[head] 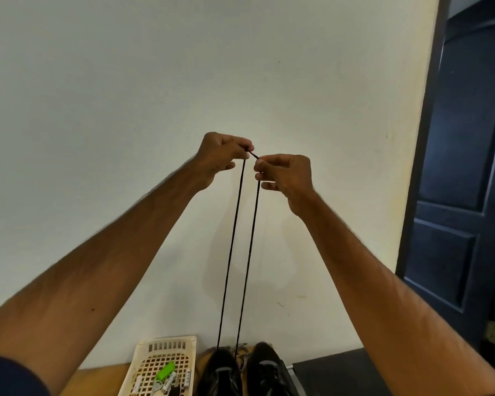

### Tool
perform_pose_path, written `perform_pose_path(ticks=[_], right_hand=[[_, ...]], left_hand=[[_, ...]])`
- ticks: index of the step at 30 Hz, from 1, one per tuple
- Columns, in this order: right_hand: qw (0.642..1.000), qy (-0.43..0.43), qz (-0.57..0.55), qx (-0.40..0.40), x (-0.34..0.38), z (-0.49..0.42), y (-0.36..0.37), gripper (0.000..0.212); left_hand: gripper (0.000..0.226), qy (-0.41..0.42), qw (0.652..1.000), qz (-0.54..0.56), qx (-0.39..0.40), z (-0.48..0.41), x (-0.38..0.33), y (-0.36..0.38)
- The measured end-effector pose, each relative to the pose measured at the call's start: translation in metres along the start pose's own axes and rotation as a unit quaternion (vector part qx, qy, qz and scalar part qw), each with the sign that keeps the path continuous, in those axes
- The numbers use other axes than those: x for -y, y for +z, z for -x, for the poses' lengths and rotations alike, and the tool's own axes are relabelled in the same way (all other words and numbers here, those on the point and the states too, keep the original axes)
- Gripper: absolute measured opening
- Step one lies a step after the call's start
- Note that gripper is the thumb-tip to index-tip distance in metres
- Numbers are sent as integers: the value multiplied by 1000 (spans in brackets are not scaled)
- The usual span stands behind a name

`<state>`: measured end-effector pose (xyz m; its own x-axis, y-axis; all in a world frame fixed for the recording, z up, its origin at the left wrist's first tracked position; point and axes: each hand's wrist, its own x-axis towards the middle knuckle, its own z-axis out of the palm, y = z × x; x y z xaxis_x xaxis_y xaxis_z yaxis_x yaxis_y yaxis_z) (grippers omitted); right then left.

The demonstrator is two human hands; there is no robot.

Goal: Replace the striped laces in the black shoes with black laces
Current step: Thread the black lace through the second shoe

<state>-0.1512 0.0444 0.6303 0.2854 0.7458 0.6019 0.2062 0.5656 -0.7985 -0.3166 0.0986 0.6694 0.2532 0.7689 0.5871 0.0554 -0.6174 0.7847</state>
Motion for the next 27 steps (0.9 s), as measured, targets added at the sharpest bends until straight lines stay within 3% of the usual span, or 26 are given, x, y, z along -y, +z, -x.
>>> perform_pose_path(ticks=[6, 11, 16, 23, 27], right_hand=[[999, -33, -18, -32, 21, -11, 8, 14], [998, -39, -26, -42, 30, -16, 12, 18], [998, -20, -32, -56, 31, -18, 10, 18], [998, -8, 28, -63, 24, -15, 5, 16], [999, 23, -5, -28, 1, 1, 2, 14]], left_hand=[[19, 52, 996, -19, -76, -11, -9, 3], [60, 49, 995, -24, -80, -14, -15, 8], [24, 86, 993, -62, -59, -13, -17, 13], [17, 49, 996, -36, -61, -6, -14, 19], [17, -14, 996, 11, -93, 7, 15, 23]])
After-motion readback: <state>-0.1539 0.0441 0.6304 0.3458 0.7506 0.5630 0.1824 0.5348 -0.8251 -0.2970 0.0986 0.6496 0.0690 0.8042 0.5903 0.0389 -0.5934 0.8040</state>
